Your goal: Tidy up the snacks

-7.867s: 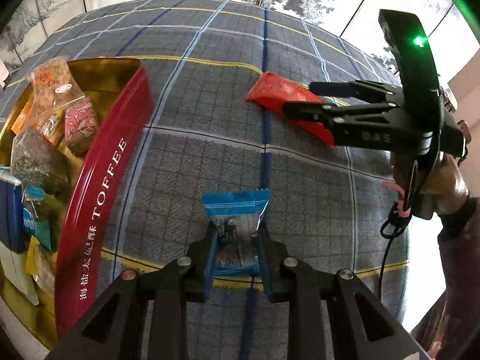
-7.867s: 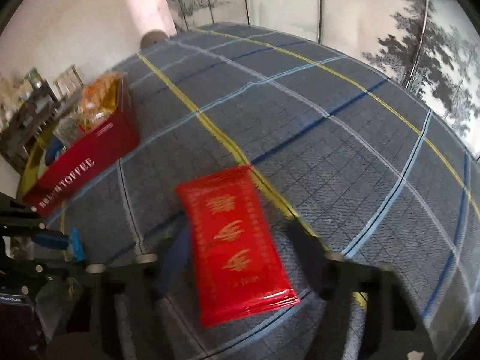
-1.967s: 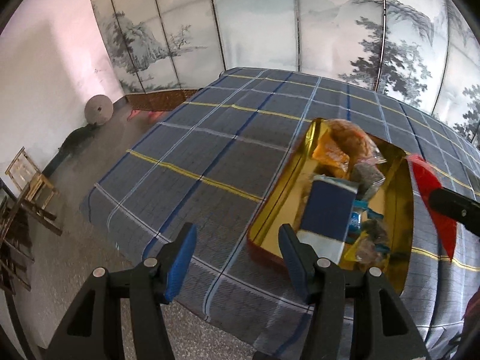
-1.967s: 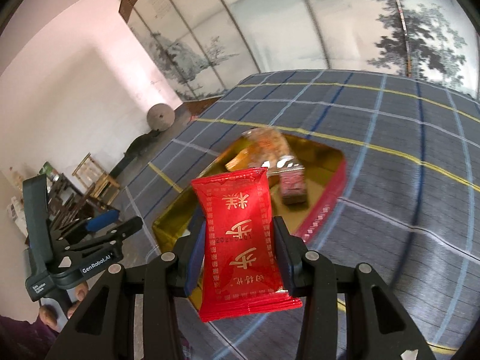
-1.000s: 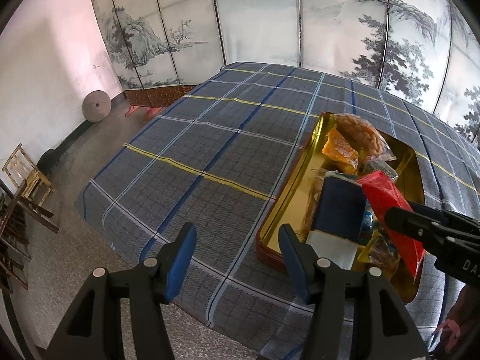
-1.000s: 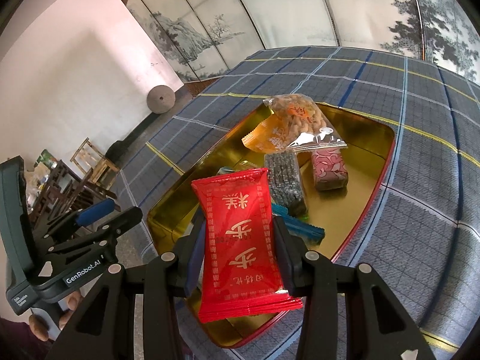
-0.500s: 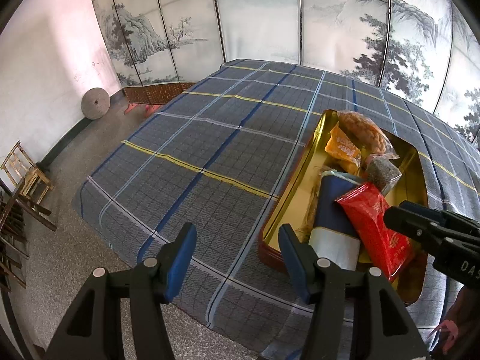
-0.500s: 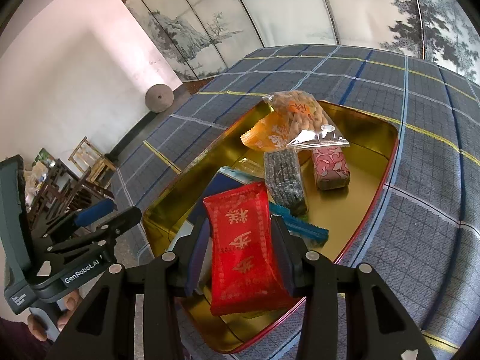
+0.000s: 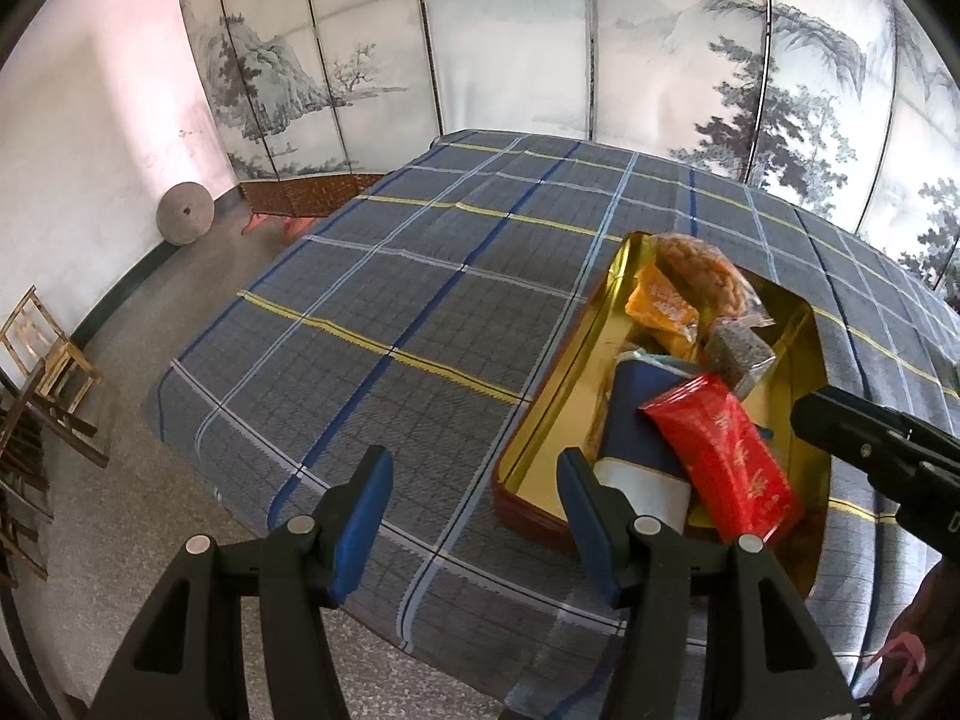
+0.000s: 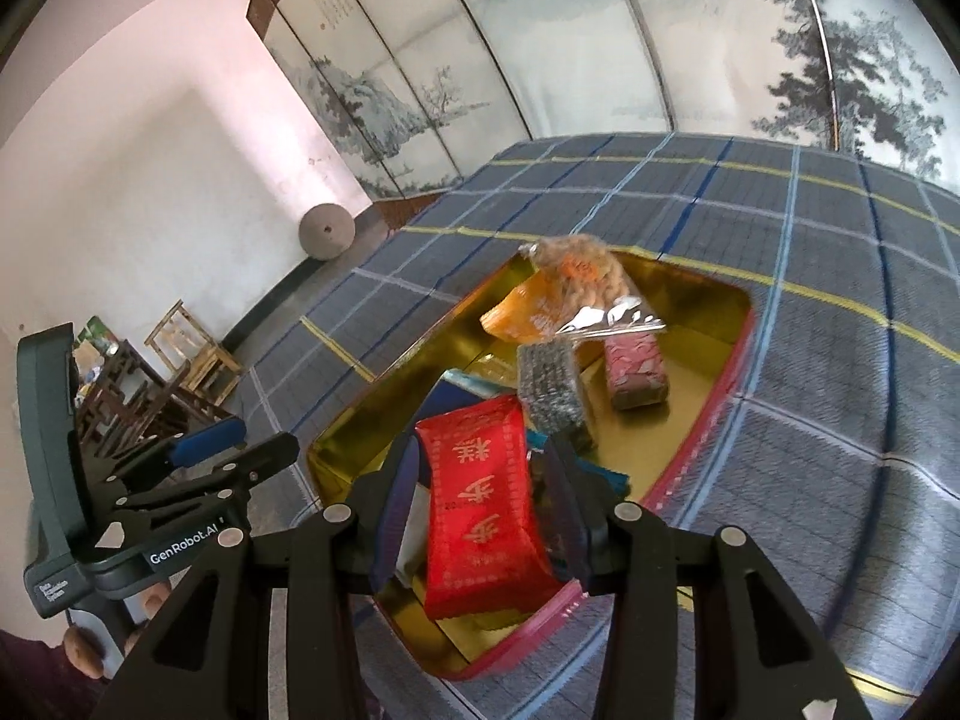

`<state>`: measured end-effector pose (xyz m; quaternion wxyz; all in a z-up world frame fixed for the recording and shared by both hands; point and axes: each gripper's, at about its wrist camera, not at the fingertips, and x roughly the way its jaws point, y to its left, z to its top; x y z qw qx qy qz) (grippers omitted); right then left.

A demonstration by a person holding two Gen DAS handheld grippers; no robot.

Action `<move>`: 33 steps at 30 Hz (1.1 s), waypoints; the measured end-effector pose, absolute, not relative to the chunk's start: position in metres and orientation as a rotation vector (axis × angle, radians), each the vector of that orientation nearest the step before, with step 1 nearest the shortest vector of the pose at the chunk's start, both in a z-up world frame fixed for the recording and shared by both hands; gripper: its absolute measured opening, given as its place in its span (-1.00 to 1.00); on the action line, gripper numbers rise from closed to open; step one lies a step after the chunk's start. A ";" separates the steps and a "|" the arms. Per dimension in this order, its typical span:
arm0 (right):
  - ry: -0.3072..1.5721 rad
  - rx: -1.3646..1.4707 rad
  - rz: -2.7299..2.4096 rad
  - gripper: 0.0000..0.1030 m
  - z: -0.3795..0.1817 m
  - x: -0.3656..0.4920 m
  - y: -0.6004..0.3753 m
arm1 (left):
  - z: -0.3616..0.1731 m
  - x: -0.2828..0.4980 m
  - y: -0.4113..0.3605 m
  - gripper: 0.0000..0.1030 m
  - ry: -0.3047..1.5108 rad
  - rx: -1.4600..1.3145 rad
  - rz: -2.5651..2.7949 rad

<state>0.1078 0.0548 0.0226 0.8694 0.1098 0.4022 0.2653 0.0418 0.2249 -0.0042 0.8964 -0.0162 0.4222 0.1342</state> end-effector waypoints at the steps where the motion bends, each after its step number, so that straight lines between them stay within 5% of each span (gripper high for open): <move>1: 0.831 0.227 0.547 -0.13 0.025 0.105 0.052 | -0.002 0.040 0.223 0.13 0.870 -0.032 0.278; 12: 0.713 0.179 0.507 0.25 0.055 0.063 0.025 | 0.025 0.024 0.186 0.13 0.802 0.013 0.210; 23: 0.628 0.182 0.477 0.37 0.080 0.020 -0.004 | 0.069 -0.022 0.149 0.13 0.625 0.062 0.187; 30: 0.557 0.174 0.452 0.40 0.105 -0.015 -0.019 | 0.117 -0.071 0.136 0.57 0.434 0.055 0.174; 33: 0.513 0.164 0.448 0.43 0.120 -0.033 -0.022 | 0.135 -0.091 0.129 0.60 0.370 0.070 0.160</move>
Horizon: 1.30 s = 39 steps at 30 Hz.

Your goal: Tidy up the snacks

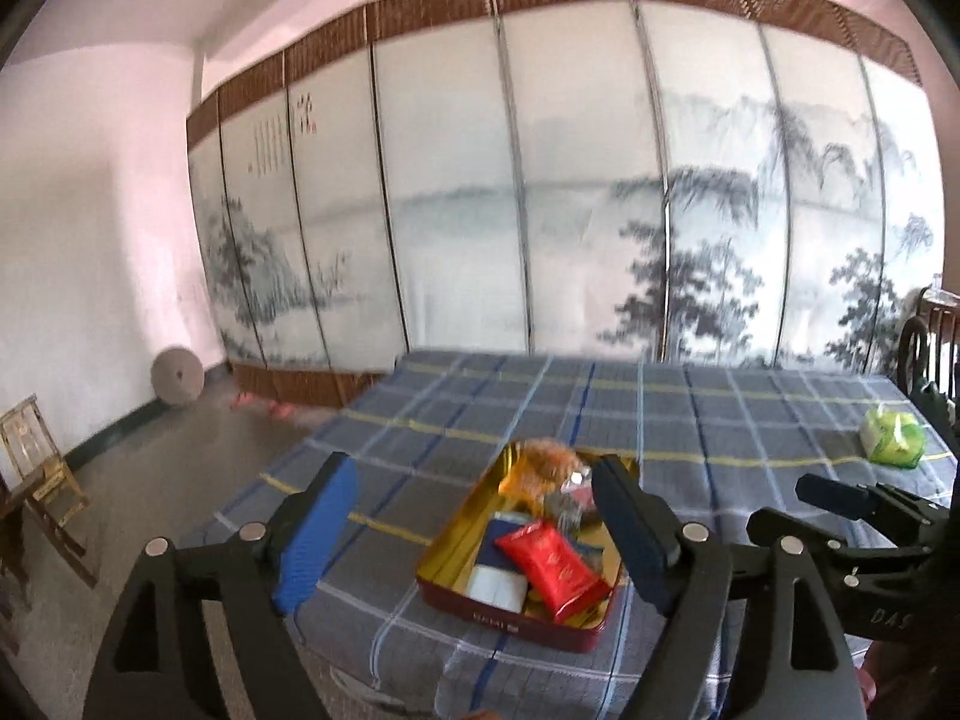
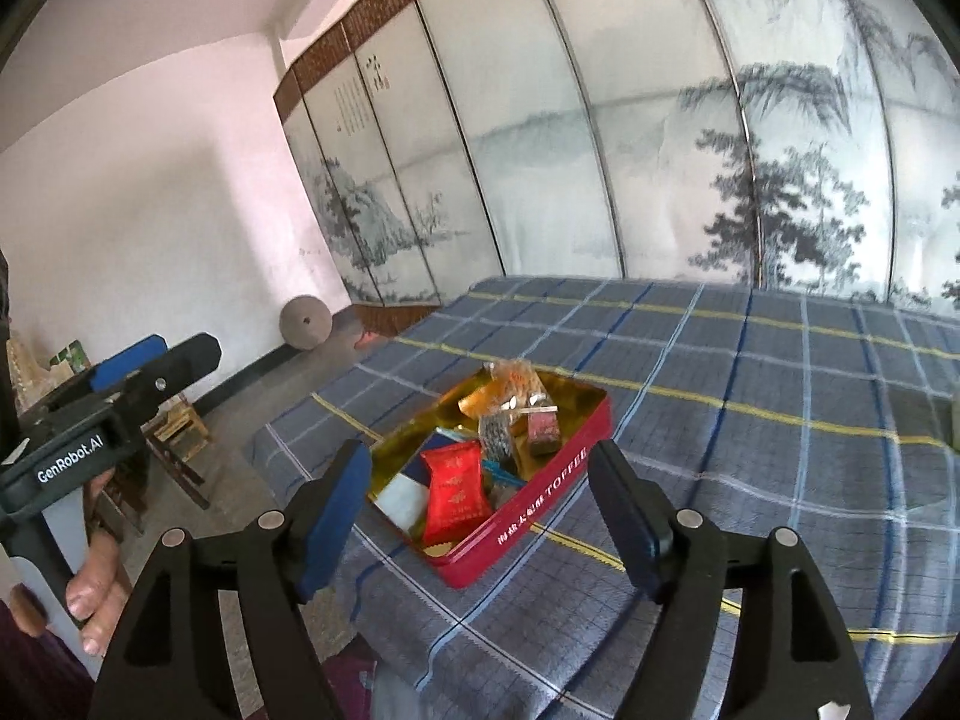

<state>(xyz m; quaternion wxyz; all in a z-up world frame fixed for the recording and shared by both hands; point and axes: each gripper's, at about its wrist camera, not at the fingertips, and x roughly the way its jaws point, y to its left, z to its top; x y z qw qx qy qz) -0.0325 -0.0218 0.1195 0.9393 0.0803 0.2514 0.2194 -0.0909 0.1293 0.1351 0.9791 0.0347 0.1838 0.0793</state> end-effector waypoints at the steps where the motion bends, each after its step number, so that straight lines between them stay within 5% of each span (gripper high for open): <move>1: 0.495 0.154 0.445 0.44 0.125 -0.039 -0.021 | 0.141 -0.098 0.127 0.61 0.351 0.075 0.150; 4: 0.444 0.114 0.432 0.52 0.141 -0.058 -0.018 | 0.153 -0.110 0.122 0.74 0.336 0.100 0.138; 16: 0.294 0.027 0.381 0.73 0.175 -0.092 -0.001 | 0.191 -0.138 0.123 0.75 0.261 0.031 0.022; 20: 0.266 0.005 0.372 0.88 0.179 -0.097 0.004 | 0.193 -0.143 0.121 0.95 0.236 0.049 0.035; 39: 0.293 0.015 0.372 0.94 0.175 -0.095 0.004 | 0.189 -0.148 0.118 0.98 0.236 0.086 0.031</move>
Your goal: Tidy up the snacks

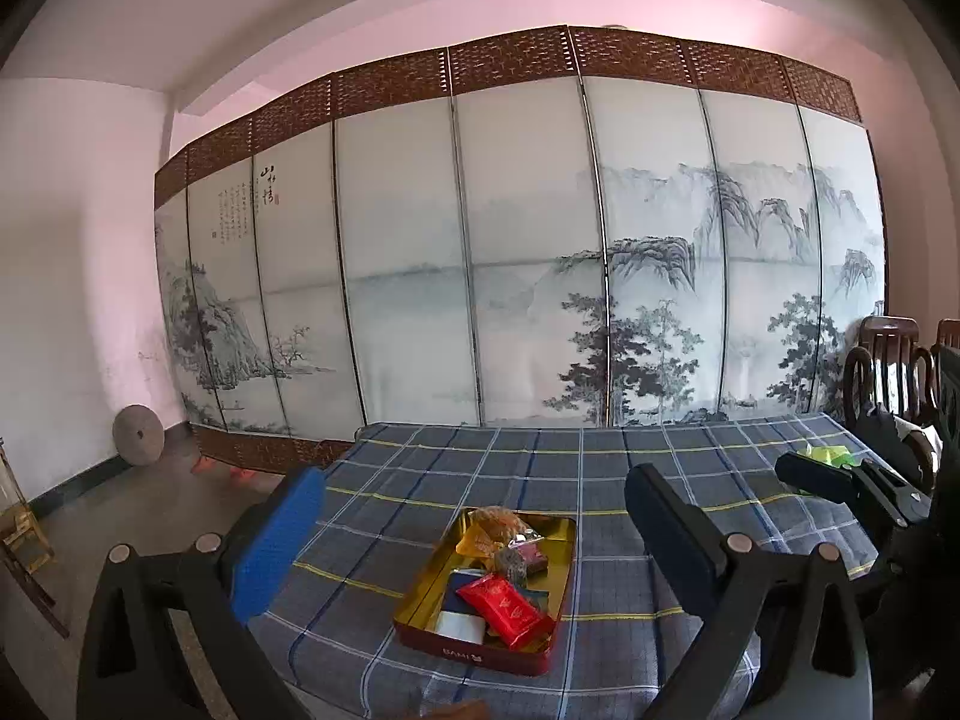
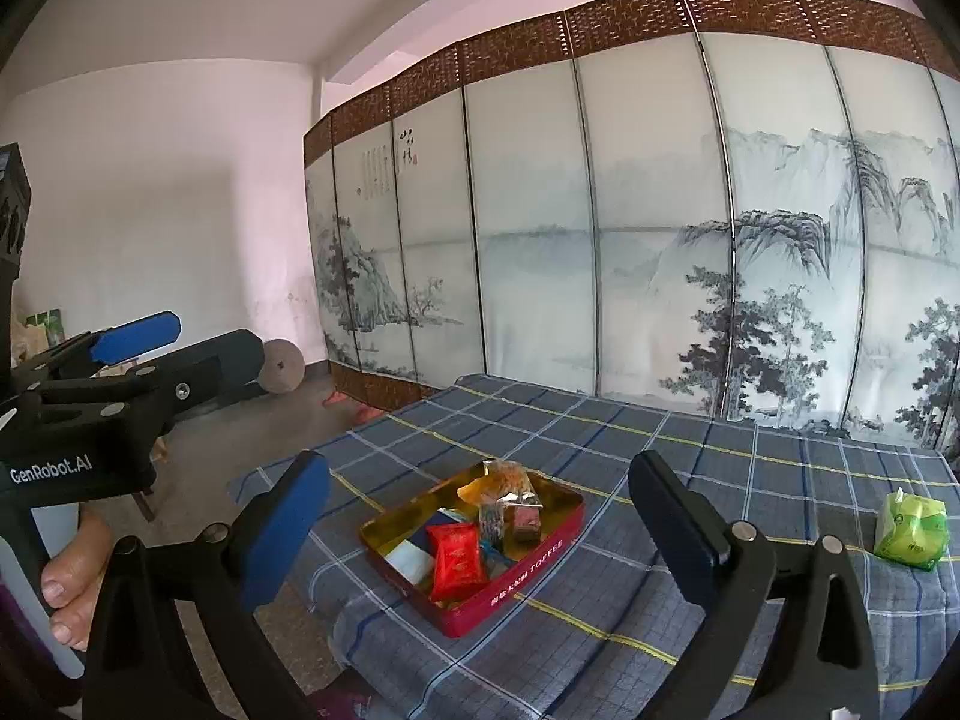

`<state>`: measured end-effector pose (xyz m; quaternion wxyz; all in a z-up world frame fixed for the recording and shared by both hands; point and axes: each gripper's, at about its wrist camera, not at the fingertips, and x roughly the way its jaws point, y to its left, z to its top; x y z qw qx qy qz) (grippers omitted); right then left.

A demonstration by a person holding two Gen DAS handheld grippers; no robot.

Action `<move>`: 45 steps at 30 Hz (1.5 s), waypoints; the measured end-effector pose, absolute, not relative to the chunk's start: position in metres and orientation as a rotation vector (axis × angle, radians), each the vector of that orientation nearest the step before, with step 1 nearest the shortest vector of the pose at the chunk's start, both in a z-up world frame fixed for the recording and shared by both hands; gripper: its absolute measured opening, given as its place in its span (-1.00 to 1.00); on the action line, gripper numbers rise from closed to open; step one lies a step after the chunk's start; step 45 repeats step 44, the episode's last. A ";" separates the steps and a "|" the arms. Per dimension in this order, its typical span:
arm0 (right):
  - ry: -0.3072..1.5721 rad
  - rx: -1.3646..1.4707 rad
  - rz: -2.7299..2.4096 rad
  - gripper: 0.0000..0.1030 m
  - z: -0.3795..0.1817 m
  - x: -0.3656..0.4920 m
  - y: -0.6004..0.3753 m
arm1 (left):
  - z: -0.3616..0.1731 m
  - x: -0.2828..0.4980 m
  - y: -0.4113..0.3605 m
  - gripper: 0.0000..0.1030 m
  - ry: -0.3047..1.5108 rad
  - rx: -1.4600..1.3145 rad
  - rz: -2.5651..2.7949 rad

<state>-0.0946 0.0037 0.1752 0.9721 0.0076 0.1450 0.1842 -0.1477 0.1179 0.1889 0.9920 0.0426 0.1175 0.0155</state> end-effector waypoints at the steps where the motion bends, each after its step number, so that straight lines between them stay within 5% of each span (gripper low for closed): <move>1: 0.296 0.015 0.372 0.94 0.175 -0.094 0.004 | 0.189 -0.147 0.118 0.98 0.237 0.087 0.030; 33: 0.329 0.016 0.369 0.98 0.169 -0.090 0.005 | 0.171 -0.126 0.127 0.99 0.353 0.047 0.039; 45: 0.620 0.010 0.065 0.98 0.070 -0.016 -0.116 | 0.150 -0.099 0.134 0.99 0.422 0.039 0.066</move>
